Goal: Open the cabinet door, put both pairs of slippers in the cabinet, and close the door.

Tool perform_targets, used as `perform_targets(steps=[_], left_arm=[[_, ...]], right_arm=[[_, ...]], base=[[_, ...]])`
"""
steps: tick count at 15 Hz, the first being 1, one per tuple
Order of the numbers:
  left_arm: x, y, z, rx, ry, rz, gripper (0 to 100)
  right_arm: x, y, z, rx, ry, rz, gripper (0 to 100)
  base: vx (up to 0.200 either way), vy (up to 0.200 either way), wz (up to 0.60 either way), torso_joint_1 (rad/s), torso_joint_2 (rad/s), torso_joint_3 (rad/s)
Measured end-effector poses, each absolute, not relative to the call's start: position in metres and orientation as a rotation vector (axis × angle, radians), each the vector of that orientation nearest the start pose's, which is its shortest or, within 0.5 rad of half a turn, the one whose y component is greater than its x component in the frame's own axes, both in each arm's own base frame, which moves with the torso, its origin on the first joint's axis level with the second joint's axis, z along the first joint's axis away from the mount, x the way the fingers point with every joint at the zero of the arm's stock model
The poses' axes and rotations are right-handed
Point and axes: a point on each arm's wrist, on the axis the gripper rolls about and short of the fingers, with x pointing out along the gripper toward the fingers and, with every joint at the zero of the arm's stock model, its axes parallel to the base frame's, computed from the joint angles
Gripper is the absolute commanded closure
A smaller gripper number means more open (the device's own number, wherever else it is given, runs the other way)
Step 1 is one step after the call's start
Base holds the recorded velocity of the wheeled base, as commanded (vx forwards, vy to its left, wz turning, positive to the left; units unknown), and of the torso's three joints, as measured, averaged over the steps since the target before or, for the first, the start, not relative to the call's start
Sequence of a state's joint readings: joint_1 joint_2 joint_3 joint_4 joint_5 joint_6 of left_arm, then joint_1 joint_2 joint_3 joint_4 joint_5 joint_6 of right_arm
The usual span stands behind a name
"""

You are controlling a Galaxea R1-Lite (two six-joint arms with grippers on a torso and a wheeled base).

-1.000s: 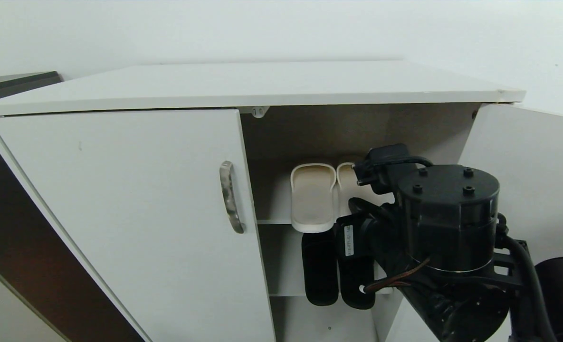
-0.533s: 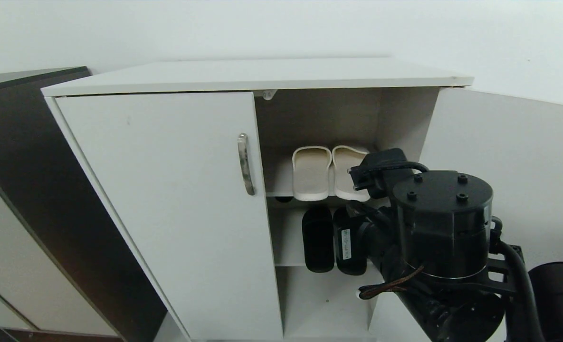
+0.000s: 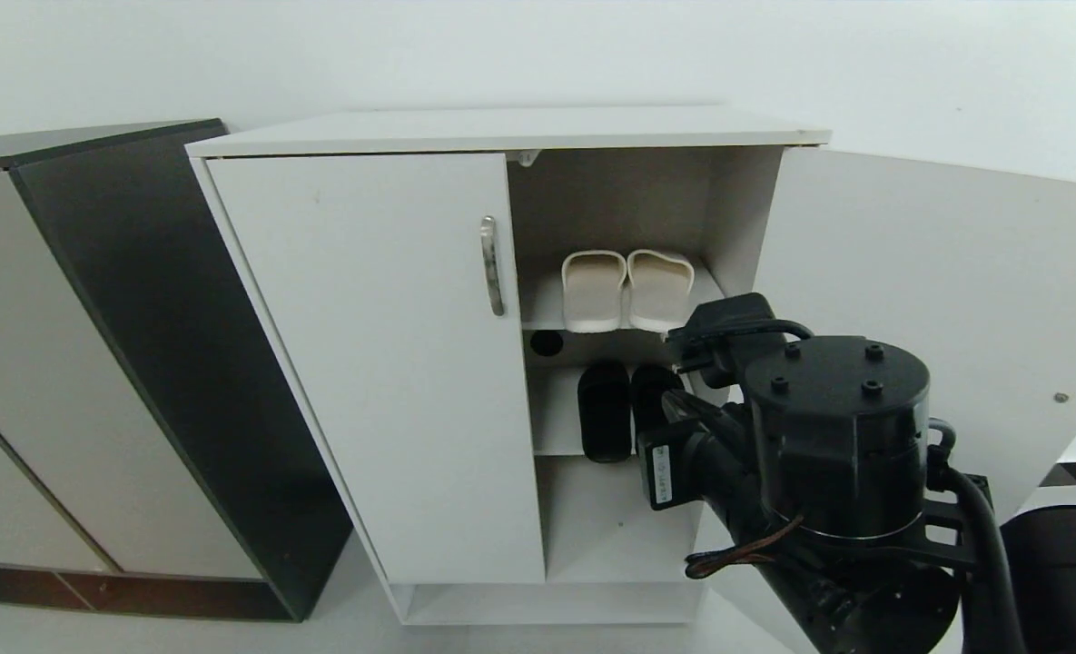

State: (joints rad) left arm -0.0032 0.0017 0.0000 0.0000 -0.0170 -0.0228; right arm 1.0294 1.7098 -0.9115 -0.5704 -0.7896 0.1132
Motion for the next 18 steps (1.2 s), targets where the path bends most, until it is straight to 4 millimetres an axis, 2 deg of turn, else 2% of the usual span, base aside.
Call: perform_targets(steps=[4, 18], left_arm=[[-0.0227, -0.0003, 0.0755, -0.023, 0.002, -0.02, 100], [-0.0227, -0.0003, 0.0755, -0.023, 0.002, -0.019, 100]], right_arm=[[0.1746, 0.2574, 0.1998, -0.074, 0.161, 0.228, 100], [0.1798, 0.2521, 0.1922, -0.097, 0.179, 0.206, 100]], base=[[-0.2, 0.0, 0.0, 0.002, 0.0, 0.001], [0.0, 0.0, 0.0, 0.0, 0.0, 0.0]])
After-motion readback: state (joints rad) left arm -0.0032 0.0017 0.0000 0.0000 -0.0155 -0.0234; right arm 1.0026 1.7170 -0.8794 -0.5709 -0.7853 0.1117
